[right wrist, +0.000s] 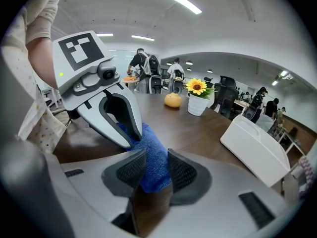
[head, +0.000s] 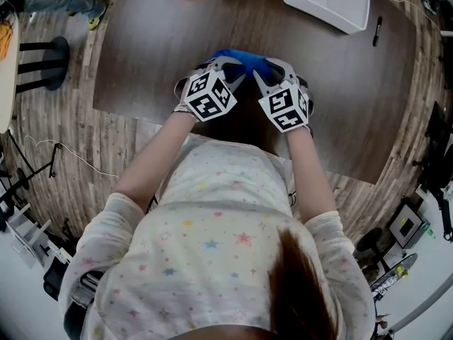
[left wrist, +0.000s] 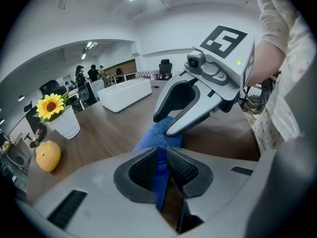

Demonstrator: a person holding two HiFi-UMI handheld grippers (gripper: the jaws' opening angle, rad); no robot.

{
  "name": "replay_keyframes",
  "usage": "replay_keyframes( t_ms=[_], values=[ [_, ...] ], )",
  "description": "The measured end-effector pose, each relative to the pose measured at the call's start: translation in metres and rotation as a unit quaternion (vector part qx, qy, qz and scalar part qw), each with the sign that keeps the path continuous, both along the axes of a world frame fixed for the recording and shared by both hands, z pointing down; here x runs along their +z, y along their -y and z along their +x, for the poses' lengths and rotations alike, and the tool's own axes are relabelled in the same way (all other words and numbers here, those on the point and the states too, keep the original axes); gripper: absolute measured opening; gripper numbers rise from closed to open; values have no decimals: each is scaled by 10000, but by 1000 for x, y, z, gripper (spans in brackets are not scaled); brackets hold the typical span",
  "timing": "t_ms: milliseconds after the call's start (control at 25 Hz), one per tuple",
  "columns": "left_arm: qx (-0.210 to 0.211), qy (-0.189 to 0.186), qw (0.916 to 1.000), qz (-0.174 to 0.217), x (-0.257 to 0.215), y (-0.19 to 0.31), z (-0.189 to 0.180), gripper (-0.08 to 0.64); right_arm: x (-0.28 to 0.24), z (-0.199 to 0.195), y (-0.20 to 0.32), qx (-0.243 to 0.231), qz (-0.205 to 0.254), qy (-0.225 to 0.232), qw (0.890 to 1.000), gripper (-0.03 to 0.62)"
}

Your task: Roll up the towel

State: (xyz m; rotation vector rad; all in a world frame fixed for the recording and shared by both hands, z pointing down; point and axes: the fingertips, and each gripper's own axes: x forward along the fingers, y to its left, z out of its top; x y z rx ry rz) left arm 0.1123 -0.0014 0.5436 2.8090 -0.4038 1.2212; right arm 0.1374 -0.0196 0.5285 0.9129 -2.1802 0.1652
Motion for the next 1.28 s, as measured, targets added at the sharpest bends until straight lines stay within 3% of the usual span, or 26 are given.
replay_keyframes(
  t_ms=[320,560,760,1000,1280],
  values=[
    [-271,-592,9975,-276,-4,1,-8,61,-2,-2,2,88,-173,296,9994,138],
    [-582,-887,9943,-115,-26,2,-16,61,-26,0,-5,214,-161,736,9969,150],
    [-945,-1219,9877,244,-52,15,-28,61,-56,7,1,495,146,1104,9925,146],
    [-1371,-1686,9739,660,-93,30,-42,52,-98,20,8,686,650,1348,9864,93],
    [-1797,-2120,9543,1098,-139,45,-67,25,-149,36,16,1028,1234,1805,9704,2]
  ],
)
